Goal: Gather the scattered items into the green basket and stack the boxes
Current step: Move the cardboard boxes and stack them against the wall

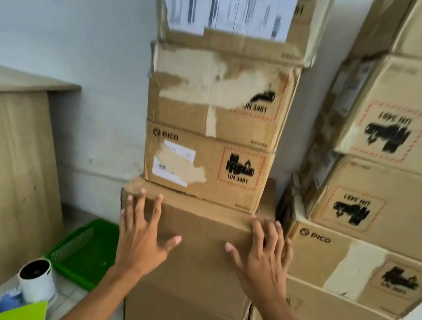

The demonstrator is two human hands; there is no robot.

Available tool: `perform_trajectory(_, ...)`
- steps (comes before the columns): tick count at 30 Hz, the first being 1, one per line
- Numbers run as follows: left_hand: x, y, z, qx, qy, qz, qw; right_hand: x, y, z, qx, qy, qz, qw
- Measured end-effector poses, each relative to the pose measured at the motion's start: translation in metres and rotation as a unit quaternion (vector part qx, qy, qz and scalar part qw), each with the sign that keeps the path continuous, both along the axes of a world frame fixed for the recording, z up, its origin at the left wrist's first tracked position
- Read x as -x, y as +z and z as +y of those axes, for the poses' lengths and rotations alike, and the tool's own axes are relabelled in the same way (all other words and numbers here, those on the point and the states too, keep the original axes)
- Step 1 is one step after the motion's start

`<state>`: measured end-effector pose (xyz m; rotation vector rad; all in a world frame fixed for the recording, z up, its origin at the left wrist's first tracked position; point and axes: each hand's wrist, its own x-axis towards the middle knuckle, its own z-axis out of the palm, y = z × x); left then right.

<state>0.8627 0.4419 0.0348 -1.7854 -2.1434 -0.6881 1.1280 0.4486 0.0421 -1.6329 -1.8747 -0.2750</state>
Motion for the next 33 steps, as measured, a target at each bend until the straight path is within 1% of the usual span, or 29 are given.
perform_trajectory(1,-0.001,0.009,-0.008,0.0,-0.004,0.01,1.0,-0.001,0.005,-0.006,0.025,0.004,-0.003,1.0)
perform_trajectory(3,-0.004,0.03,-0.026,-0.011,-0.022,0.033,0.999,-0.004,0.016,-0.019,0.038,0.007,-0.01,0.999)
perform_trajectory(10,-0.031,0.098,-0.087,-0.119,-0.09,0.039,0.988,-0.029,0.064,-0.075,-0.023,0.035,0.004,0.999)
perform_trajectory(13,-0.049,0.123,-0.107,-0.143,-0.121,0.045,0.981,-0.046,0.086,-0.097,-0.03,0.036,0.007,0.999)
perform_trajectory(16,-0.067,0.137,-0.116,-0.149,-0.137,0.037,0.979,-0.069,0.102,-0.11,-0.037,0.033,0.007,0.999)
perform_trajectory(20,-0.088,0.138,-0.116,-0.144,-0.146,0.009,0.979,-0.105,0.113,-0.112,-0.043,0.013,0.014,0.999)
perform_trajectory(24,-0.099,0.143,-0.106,-0.15,-0.158,0.018,0.976,-0.134,0.121,-0.098,-0.057,0.009,-0.005,0.998)
perform_trajectory(29,-0.102,0.156,-0.089,-0.156,-0.152,0.022,0.976,-0.151,0.129,-0.078,-0.064,0.028,-0.012,0.998)
perform_trajectory(33,-0.095,0.165,-0.072,-0.149,-0.133,0.014,0.98,-0.148,0.139,-0.06,-0.07,0.042,-0.026,0.996)
